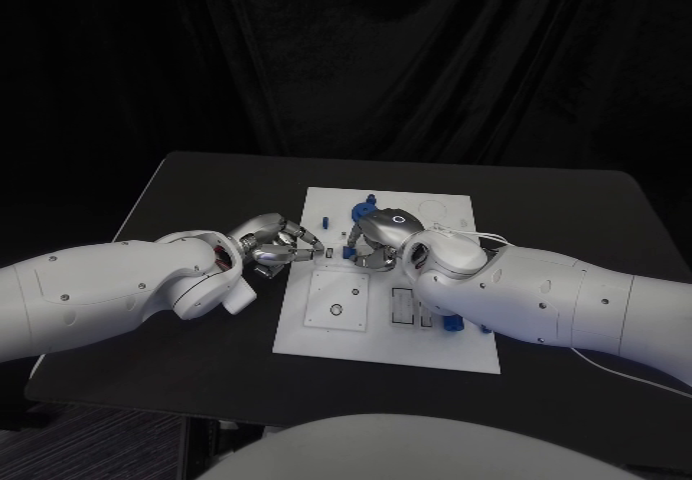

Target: Assemble the parts on the task board

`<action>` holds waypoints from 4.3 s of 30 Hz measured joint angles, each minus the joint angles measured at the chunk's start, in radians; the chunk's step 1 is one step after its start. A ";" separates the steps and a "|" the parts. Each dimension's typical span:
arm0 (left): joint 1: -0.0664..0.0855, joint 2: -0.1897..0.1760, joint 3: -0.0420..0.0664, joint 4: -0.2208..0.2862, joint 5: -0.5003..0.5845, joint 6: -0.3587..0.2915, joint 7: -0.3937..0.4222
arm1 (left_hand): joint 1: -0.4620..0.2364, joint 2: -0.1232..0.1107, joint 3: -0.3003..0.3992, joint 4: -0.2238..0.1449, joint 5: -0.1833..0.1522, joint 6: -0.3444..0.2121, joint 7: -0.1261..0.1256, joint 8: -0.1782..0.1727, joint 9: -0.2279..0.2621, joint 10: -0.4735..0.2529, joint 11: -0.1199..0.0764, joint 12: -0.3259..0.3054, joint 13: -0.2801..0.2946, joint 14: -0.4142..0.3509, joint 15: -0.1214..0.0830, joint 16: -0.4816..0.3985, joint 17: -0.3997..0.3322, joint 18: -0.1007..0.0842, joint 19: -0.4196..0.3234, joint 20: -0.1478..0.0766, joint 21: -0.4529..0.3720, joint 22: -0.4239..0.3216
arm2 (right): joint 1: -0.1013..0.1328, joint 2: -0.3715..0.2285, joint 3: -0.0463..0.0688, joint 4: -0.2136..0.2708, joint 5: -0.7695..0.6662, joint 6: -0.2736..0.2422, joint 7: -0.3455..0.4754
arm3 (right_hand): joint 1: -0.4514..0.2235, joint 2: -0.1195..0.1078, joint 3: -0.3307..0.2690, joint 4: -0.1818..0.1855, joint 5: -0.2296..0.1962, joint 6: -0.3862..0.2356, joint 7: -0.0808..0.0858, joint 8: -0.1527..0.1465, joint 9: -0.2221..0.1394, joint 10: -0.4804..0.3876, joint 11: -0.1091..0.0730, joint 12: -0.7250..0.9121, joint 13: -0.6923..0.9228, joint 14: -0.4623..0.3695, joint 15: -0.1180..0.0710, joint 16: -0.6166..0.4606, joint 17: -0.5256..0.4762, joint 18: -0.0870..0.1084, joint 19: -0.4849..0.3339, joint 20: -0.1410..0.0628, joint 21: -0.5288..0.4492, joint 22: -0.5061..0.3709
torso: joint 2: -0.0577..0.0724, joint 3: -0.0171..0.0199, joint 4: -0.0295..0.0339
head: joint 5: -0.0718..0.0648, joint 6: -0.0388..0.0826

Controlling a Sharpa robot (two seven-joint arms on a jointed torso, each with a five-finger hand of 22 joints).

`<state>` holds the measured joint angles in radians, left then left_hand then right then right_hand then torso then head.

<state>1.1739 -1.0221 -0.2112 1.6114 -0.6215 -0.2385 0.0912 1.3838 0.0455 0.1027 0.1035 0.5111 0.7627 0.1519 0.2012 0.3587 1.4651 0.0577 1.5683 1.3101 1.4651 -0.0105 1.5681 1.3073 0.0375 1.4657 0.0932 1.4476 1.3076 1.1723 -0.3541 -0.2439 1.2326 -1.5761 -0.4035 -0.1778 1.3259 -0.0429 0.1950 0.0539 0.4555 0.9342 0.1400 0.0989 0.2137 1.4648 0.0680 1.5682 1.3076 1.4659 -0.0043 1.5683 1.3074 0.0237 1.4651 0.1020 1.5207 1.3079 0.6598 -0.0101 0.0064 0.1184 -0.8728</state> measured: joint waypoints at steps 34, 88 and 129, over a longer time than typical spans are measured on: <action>0.000 0.028 0.000 -0.023 0.000 0.003 -0.012 | -0.110 0.021 -0.042 0.108 -0.141 -0.036 -0.011 0.094 0.001 0.000 0.000 0.000 0.000 0.000 0.000 0.000 0.000 0.000 0.000 0.000 -0.036 0.000 | -0.007 -0.056 0.010 0.055 0.021 -0.116 0.079 | -0.006 -0.002 0.072 -0.050 0.007 0.095 -0.022 0.080 0.033 0.004 -0.043 0.000 0.000 0.002 -0.032 0.000 0.001 0.000 -0.002 -0.027 0.013 0.000 | 0.000 0.0001 0.0005 | -0.005 0.000; 0.000 0.052 0.001 -0.035 0.000 -0.017 0.072 | 0.000 0.009 0.013 0.053 0.034 0.090 -0.064 0.290 0.011 -0.001 -0.055 0.000 0.000 0.000 -0.043 0.000 0.000 0.000 0.004 -0.036 -0.032 0.000 | -0.007 -0.068 0.012 0.120 0.063 -0.213 0.152 | -0.020 -0.004 0.074 -0.049 -0.027 0.114 -0.048 0.070 0.097 0.000 -0.047 0.000 0.000 0.000 -0.036 0.000 0.000 0.000 0.002 -0.030 0.017 0.000 | 0.000 0.0009 0.0011 | -0.004 0.000; 0.000 0.060 0.001 -0.043 0.000 0.013 0.047 | -0.011 -0.002 0.017 0.063 0.038 0.089 -0.056 0.197 0.010 0.000 -0.050 0.000 0.001 0.000 -0.043 0.000 0.000 0.000 0.004 -0.036 -0.040 0.000 | -0.007 -0.066 0.012 0.115 0.065 -0.217 0.150 | -0.019 -0.003 0.078 -0.054 -0.028 0.103 -0.038 0.063 0.097 0.000 -0.047 0.000 0.000 0.000 -0.036 0.000 0.000 0.000 0.002 -0.030 0.017 0.000 | 0.000 0.0008 0.0011 | 0.001 0.000</action>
<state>1.1739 -0.9622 -0.2098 1.5683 -0.6214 -0.2259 0.1384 1.3732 0.0437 0.1198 0.1665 0.5488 0.8516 0.0962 0.3980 0.3683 1.4650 0.0079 1.5683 1.3107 1.4650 -0.0536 1.5681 1.3073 0.0376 1.4695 0.0573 1.4077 1.3080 1.1650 -0.4204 -0.2319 1.3480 -1.5113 -0.6200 -0.0278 1.3070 -0.0461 0.2732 -0.0003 0.4280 1.0376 0.1024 0.1620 0.3104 1.4648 0.0213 1.5681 1.3075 1.4659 -0.0401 1.5682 1.3074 0.0237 1.4670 0.0716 1.5377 1.3076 0.6600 -0.0093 0.0075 0.1195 -0.8728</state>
